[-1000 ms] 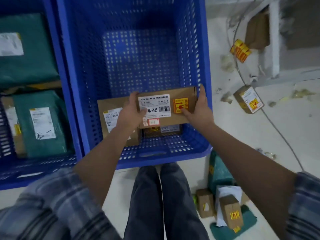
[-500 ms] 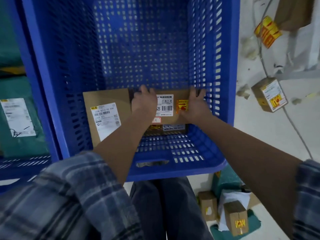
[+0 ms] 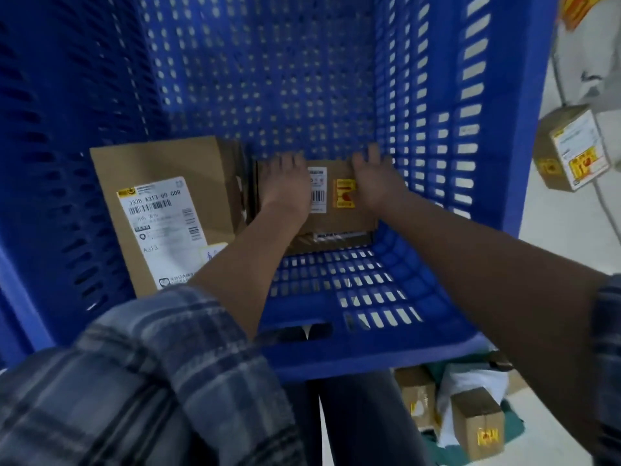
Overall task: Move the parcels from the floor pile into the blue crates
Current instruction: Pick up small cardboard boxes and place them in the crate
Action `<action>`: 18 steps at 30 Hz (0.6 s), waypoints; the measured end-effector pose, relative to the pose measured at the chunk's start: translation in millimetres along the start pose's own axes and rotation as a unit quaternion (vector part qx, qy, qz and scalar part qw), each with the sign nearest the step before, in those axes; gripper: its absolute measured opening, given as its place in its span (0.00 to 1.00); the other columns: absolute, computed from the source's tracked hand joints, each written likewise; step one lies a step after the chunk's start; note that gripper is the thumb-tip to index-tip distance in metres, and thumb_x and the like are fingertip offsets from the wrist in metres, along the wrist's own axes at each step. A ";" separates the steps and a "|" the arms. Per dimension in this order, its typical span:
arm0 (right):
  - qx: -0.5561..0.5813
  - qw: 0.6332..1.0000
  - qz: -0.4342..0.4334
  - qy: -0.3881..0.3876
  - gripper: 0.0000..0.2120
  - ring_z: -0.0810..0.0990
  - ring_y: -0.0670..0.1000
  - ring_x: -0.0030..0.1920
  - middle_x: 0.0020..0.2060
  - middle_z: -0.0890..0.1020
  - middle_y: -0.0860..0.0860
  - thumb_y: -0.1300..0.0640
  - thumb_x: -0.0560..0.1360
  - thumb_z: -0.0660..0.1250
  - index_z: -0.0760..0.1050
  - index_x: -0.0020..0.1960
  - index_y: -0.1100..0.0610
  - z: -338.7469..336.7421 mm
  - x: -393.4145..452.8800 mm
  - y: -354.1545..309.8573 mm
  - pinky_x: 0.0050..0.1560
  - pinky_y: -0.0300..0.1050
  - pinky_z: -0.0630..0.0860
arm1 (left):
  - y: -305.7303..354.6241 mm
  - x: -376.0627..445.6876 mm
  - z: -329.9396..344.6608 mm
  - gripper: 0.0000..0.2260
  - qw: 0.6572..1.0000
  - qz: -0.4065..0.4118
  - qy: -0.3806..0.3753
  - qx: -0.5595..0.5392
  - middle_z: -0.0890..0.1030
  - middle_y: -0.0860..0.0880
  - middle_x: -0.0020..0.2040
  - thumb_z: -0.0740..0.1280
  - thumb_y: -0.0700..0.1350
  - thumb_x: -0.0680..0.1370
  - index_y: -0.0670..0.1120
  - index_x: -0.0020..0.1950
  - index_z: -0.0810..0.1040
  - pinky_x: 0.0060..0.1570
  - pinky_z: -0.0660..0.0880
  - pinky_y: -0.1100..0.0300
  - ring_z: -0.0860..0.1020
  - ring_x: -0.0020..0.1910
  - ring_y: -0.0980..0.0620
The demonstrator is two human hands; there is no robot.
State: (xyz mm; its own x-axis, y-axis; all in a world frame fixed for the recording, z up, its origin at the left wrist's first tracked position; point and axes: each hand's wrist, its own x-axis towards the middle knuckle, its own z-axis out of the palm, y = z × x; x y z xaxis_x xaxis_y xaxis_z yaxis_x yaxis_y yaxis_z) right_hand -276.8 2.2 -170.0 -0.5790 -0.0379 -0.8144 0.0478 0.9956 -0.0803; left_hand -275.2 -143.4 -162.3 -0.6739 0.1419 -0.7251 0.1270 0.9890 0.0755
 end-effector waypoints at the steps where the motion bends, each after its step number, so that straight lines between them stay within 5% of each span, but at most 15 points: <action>1: -0.034 0.999 -0.014 -0.002 0.28 0.64 0.65 0.66 0.70 0.58 0.61 0.59 0.74 0.66 0.58 0.70 0.60 -0.5 -2.3 0.0 0.64 0.58 0.68 | 0.5 -2.2 0.7 0.31 1.000 0.004 -0.005 0.005 0.64 0.39 0.70 0.68 0.45 0.75 0.39 0.73 0.56 0.69 0.61 0.48 0.63 0.69 0.40; 6: -0.147 0.987 -0.058 0.014 0.29 0.62 0.60 0.69 0.68 0.64 0.58 0.62 0.72 0.66 0.60 0.70 0.61 11.7 -26.5 -3.3 0.67 0.56 0.63 | -4.7 -23.9 8.5 0.27 0.992 0.035 -0.105 0.055 0.62 0.40 0.70 0.66 0.40 0.76 0.40 0.72 0.59 0.65 0.66 0.48 0.60 0.70 0.40; 12: -0.131 0.990 -0.049 0.014 0.31 0.65 0.59 0.68 0.68 0.65 0.58 0.64 0.74 0.63 0.56 0.73 0.62 23.8 -37.4 -1.2 0.68 0.55 0.62 | -7.0 -27.9 14.6 0.26 0.989 0.061 -0.105 0.085 0.62 0.41 0.70 0.62 0.37 0.77 0.39 0.73 0.58 0.65 0.66 0.51 0.60 0.70 0.41; 18: -0.088 0.996 -0.009 0.023 0.32 0.55 0.61 0.74 0.73 0.55 0.63 0.62 0.75 0.61 0.51 0.74 0.65 15.7 -81.1 -10.6 0.70 0.54 0.60 | -1.7 -60.3 3.3 0.26 0.993 0.037 -0.101 0.041 0.63 0.42 0.70 0.63 0.43 0.78 0.39 0.73 0.58 0.64 0.69 0.53 0.63 0.69 0.44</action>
State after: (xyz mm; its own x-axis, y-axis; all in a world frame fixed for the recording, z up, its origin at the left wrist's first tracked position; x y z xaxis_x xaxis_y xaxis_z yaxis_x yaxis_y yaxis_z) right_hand -217.6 -6.6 -112.1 -0.6158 -0.0550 -0.7860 -0.1035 0.9946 0.0115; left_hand -232.4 -153.8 -121.0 -0.5015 0.1950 -0.8429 0.2348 0.9684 0.0843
